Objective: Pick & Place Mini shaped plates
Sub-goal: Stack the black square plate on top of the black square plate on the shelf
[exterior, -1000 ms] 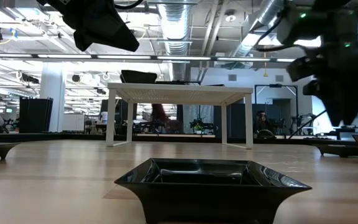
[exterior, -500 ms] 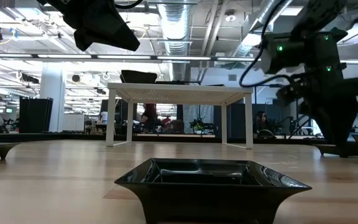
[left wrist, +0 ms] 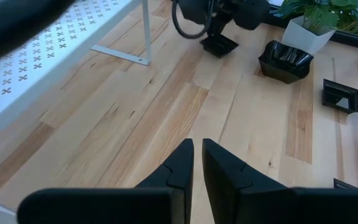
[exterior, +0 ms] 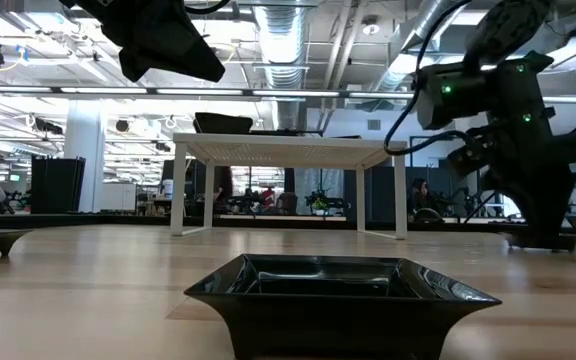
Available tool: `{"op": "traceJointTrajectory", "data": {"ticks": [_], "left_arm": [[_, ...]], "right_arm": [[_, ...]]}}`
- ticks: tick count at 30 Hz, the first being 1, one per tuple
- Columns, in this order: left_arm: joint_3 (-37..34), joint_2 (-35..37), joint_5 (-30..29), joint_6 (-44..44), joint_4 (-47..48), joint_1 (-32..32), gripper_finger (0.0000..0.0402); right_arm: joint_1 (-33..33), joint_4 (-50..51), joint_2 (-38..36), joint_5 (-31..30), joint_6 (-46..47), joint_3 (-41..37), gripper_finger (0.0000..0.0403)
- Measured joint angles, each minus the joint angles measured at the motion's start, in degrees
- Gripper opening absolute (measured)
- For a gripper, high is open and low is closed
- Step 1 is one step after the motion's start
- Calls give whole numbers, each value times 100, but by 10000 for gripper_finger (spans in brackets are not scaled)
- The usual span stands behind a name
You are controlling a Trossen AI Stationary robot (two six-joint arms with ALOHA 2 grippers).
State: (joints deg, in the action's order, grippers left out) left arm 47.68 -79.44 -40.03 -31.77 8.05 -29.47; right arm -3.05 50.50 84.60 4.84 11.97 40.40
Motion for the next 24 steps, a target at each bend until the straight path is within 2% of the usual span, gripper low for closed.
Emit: {"op": "traceJointTrajectory", "data": {"ticks": [4,9,14,19,24], "left_arm": [[0,0,0,0,-1,0,35],[0,0,0,0,-2,0,35],[0,0,0,0,-2,0,35],[0,0,0,0,-2,0,35],[0,0,0,0,-4,0,35]], "right_arm": [[5,-5,-205,239,-5,116,7],[7,5,-405,360,7,231,12],[101,-4,-560,740,11,499,3],[381,-198,-684,649,-23,1086,7],[490,-507,-704,153,-264,1818,3]]}}
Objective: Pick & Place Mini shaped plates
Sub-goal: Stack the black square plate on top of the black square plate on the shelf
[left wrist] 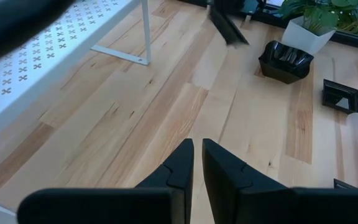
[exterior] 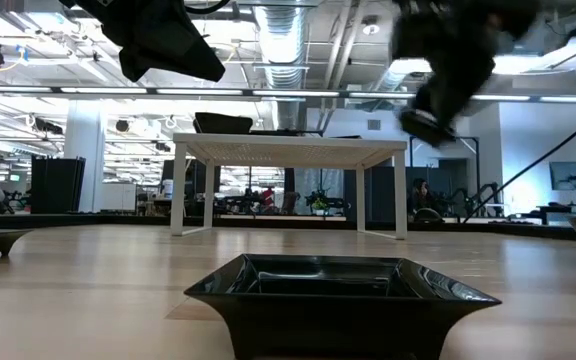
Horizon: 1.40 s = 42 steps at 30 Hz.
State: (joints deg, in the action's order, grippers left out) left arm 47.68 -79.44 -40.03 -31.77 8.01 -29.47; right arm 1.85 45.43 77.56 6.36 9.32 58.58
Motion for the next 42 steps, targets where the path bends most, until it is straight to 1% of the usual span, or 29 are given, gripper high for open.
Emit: {"op": "traceJointTrajectory", "data": {"ticks": [5,8,11,14,17,19,21,27,30,32,36,39,42], "left_arm": [[0,0,0,0,-10,0,35],[0,0,0,0,-17,0,35],[0,0,0,-2,-22,0,35],[0,0,0,-2,-37,0,35],[0,0,0,-2,-37,0,35],[0,0,0,-2,-37,0,35],[0,0,0,-3,-39,0,35],[0,0,0,-5,-49,-2,35],[0,0,0,-7,-56,-2,35],[0,0,0,-4,-60,0,35],[0,0,0,-4,-59,0,35],[0,0,0,-4,-60,0,35],[0,0,0,-4,-61,0,35]], "right_arm": [[-246,-183,0,-376,499,731,2],[-524,-120,-2,-614,513,1151,5],[-937,-78,-2,-643,395,1453,6],[-1432,-112,-2,-648,562,1545,3],[-1902,-79,33,-646,1014,1531,2],[-2147,55,70,-646,1302,1516,3],[-2311,92,190,-644,1328,1522,4],[-2534,23,497,-473,809,1524,1],[-2566,1,606,-430,831,1522,2],[-2600,-3,614,-177,677,1522,4],[-2628,0,604,343,-288,1522,3],[-2708,6,560,427,-1021,1579,1],[-2843,82,572,423,-1431,1751,1]]}}
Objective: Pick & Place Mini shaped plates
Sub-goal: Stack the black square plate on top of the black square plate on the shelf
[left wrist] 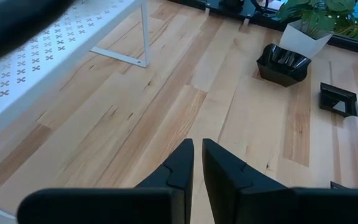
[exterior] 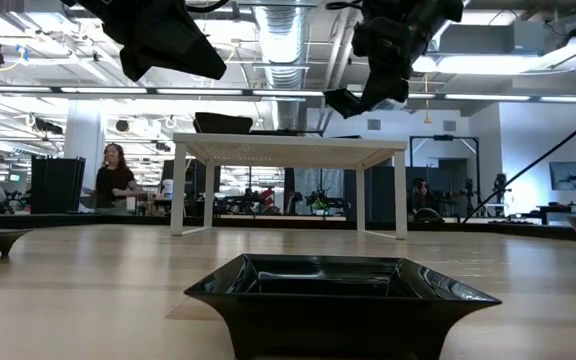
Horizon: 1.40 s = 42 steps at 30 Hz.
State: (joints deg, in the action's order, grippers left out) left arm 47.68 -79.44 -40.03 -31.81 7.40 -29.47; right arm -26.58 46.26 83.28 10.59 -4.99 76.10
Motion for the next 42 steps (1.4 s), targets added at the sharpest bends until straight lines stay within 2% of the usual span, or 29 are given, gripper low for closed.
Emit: {"op": "traceJointTrajectory", "data": {"ticks": [3,7,9,21,31,42], "left_arm": [[0,0,0,0,0,0,35],[0,0,0,1,0,0,35],[0,0,0,2,2,0,35],[0,0,-44,-10,0,2,35],[0,0,-63,-11,-4,2,35],[0,0,-64,-13,-2,0,35]], "right_arm": [[-95,17,30,11,-601,83,1],[-148,469,35,93,-1975,81,1],[-146,537,35,96,-2274,76,1],[-216,278,46,160,-2237,76,0],[-211,241,46,144,-1273,75,0],[59,-154,51,-48,-1257,-204,0]]}}
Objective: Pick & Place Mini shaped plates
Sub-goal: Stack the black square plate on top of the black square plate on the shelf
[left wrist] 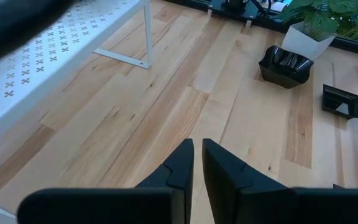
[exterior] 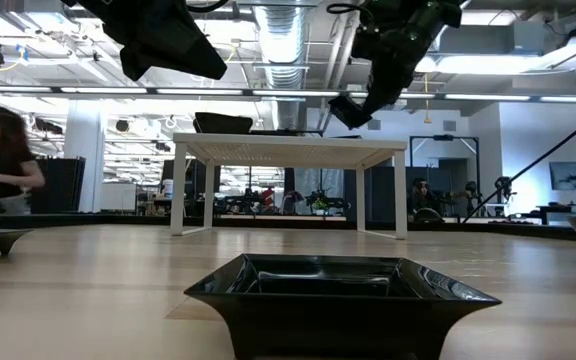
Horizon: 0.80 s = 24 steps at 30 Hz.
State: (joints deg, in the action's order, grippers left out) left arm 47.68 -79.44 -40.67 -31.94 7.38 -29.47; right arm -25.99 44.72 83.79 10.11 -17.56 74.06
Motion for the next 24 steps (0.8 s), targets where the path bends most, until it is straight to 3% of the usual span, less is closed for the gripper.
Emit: {"op": "traceJointTrajectory", "data": {"ticks": [6,24], "left_arm": [[0,0,0,0,-9,0,35],[0,0,-1,0,-15,0,35]], "right_arm": [[-132,1,177,-269,143,-7,0],[-141,-71,342,-251,-84,-2,6]]}}
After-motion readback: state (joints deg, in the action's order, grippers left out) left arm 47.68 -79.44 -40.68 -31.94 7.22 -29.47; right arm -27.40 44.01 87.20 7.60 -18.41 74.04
